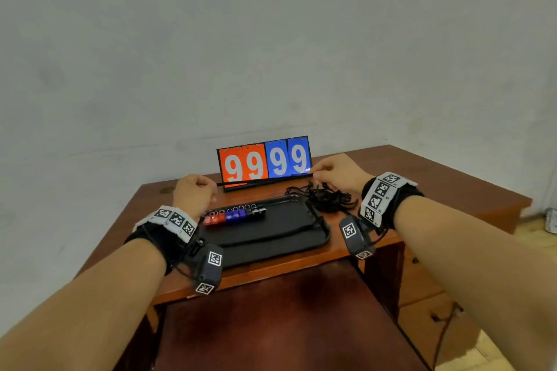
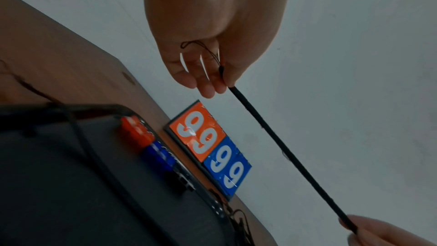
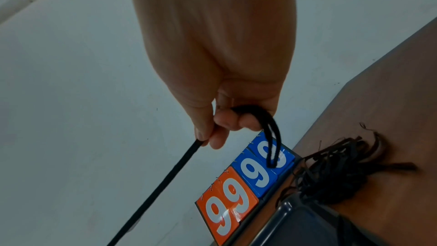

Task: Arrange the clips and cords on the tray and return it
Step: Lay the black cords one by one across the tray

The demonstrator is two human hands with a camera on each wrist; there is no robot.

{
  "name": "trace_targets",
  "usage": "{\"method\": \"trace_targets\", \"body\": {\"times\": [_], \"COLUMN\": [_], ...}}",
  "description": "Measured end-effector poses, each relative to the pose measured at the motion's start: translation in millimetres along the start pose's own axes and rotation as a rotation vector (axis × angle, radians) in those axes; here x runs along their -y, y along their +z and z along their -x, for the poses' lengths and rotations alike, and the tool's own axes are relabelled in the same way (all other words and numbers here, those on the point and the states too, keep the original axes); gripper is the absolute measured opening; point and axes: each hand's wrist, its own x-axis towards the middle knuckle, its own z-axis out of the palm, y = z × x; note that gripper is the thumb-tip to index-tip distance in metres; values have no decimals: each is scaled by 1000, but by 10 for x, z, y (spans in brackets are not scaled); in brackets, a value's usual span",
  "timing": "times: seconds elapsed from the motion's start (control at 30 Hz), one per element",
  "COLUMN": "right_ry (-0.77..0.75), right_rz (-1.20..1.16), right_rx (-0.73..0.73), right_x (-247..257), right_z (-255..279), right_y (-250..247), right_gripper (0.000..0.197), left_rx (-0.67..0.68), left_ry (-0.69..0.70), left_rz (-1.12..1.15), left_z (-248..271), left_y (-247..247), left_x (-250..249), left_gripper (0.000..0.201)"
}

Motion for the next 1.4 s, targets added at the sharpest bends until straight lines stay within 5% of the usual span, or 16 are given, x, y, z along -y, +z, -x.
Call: {"method": "trace_targets", "body": {"times": [0.47,1.4], "right_ry": [156,200], "right_rz": [-2,177], "right_rx": [104,78], "right_x": [-380,-1036], "right_z": [-38,-238], "right_y": [376,713], "right_gripper": [15,14], "left_rx": [-54,194], "left_ry": [-132,-91], "left_rz": [-166,-510], "left_z": [-51,-36], "left_y": [-682,-404], "left_x": [870,1199], "left_gripper": [11,18]}}
